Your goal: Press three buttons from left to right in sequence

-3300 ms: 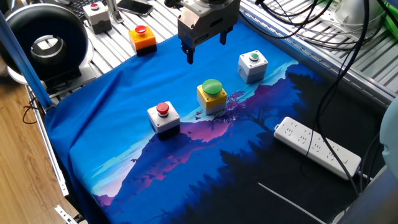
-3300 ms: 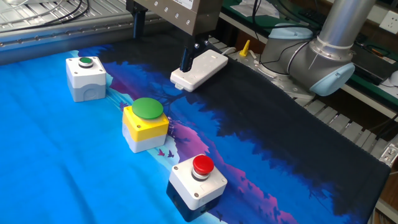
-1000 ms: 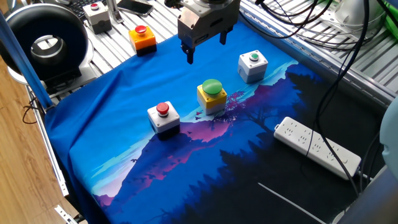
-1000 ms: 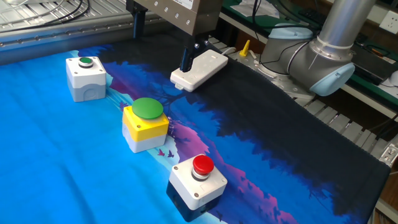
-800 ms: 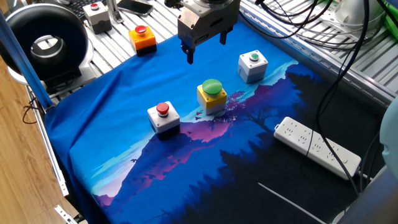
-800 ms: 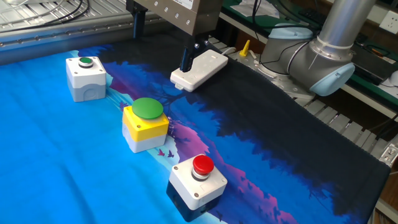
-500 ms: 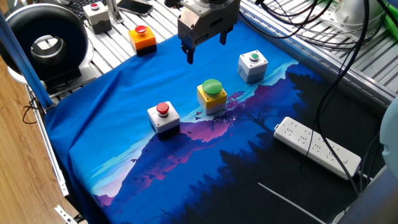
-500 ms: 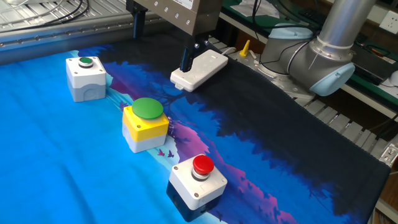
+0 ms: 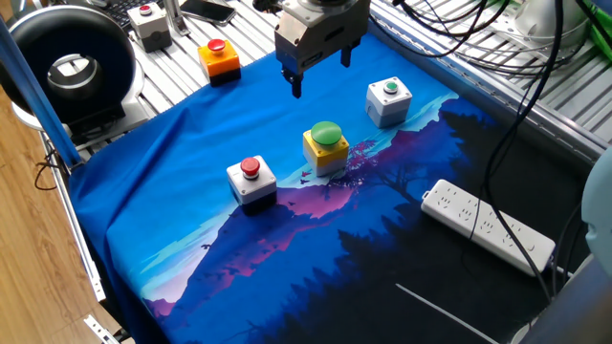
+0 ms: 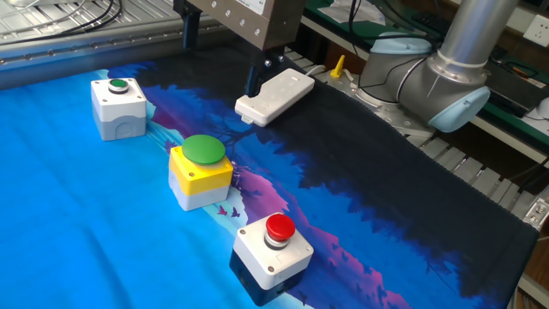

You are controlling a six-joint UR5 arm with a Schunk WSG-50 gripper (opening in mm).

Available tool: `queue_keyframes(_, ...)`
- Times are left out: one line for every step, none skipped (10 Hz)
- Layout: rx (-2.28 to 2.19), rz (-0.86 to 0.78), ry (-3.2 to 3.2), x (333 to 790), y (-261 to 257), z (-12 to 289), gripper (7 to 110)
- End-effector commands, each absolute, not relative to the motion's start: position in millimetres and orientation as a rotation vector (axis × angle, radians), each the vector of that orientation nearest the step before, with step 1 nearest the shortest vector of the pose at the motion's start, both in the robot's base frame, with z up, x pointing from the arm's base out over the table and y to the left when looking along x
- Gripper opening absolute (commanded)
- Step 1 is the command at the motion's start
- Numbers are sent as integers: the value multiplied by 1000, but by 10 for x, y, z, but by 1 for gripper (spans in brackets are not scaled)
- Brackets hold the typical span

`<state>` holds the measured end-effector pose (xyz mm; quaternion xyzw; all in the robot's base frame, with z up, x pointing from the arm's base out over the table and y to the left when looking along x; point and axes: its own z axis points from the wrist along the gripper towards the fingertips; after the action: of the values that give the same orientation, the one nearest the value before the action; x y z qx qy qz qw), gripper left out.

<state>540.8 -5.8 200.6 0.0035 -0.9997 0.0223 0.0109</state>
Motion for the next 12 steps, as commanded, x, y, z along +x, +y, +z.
queue_keyframes(-17,75,-3105,5415,0,2029,7)
queue_keyframes(-34,75,-3098,5420,43,2044,7)
queue_keyframes(-53,76,-3096,5433,75,2056,7)
queue_keyframes(-58,73,-3098,5444,91,2058,7)
queue_keyframes(-58,73,-3101,5453,89,2058,7)
queue_keyframes(-58,73,-3101,5454,89,2057,7)
queue_keyframes(-58,73,-3104,5461,88,2056,7)
queue_keyframes(-55,73,-3104,5461,88,2057,7)
queue_keyframes(-74,50,-3103,5457,126,2056,7)
queue_keyframes(-156,-37,-3100,5463,264,2050,7)
queue_keyframes(-142,-20,-3101,5459,226,2045,7)
queue_keyframes(-151,-25,-3099,5455,230,2043,7)
